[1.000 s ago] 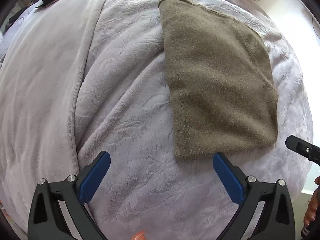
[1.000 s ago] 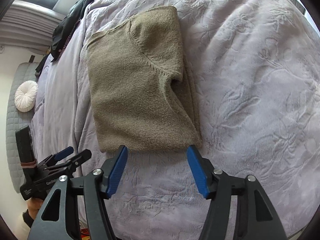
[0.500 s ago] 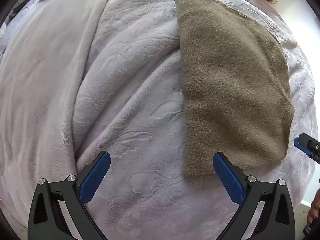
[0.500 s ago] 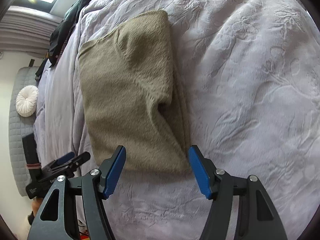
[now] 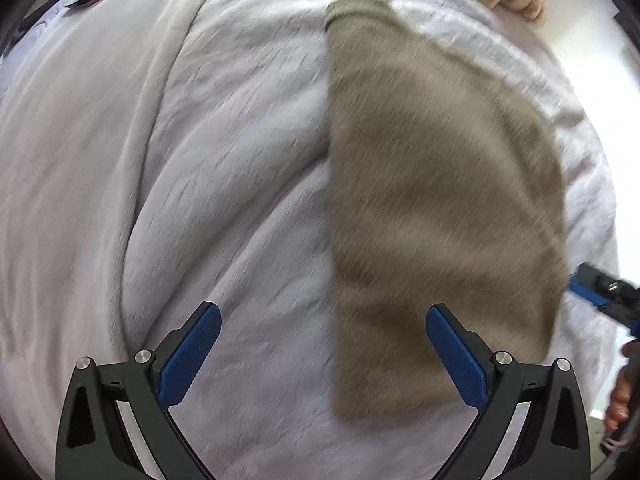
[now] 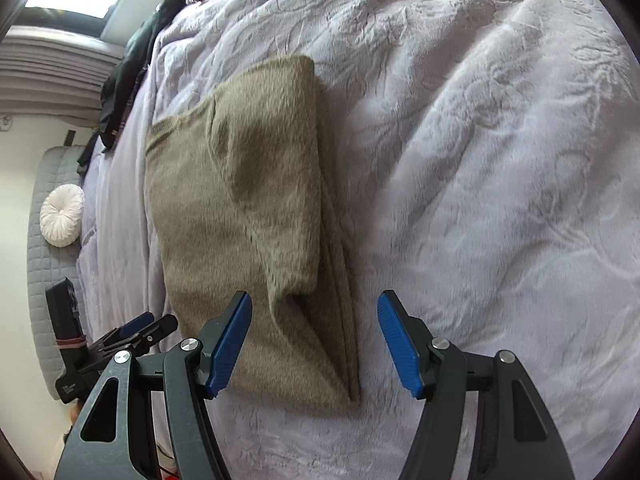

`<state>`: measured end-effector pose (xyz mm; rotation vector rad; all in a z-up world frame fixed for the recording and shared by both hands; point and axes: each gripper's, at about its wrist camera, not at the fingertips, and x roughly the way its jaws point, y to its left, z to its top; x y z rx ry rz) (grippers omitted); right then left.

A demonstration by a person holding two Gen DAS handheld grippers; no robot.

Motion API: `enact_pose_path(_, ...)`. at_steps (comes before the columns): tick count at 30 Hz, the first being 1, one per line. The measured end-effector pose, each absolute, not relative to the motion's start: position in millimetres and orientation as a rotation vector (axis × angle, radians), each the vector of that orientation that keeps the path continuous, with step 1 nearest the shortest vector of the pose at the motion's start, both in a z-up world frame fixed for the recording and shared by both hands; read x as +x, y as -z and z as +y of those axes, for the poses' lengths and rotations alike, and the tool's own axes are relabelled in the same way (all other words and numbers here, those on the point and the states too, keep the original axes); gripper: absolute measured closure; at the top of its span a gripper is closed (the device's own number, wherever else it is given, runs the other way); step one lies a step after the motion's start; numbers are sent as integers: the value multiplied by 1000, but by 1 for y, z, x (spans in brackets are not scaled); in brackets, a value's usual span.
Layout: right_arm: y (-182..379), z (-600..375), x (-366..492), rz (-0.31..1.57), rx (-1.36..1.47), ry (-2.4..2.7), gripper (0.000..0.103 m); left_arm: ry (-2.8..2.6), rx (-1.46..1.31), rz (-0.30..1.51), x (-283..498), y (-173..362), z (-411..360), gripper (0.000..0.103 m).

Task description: Fold small clothes

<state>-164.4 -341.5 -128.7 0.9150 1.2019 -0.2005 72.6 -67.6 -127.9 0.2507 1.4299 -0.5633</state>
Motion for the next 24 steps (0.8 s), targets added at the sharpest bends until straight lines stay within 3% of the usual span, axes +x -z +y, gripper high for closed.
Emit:
enact_pose_path(8,147,-369,-148,1110,1000,95,34,672,105,1441,118,143,-105,0)
enact_pose_path(15,182,-375,-123,1138,1061,-84,34,826,28,1516,116,179,-135,0)
enact_pose_path(24,205,-359,-86,1118,1135,-233,32,840,42,1480,105,175,-135,2)
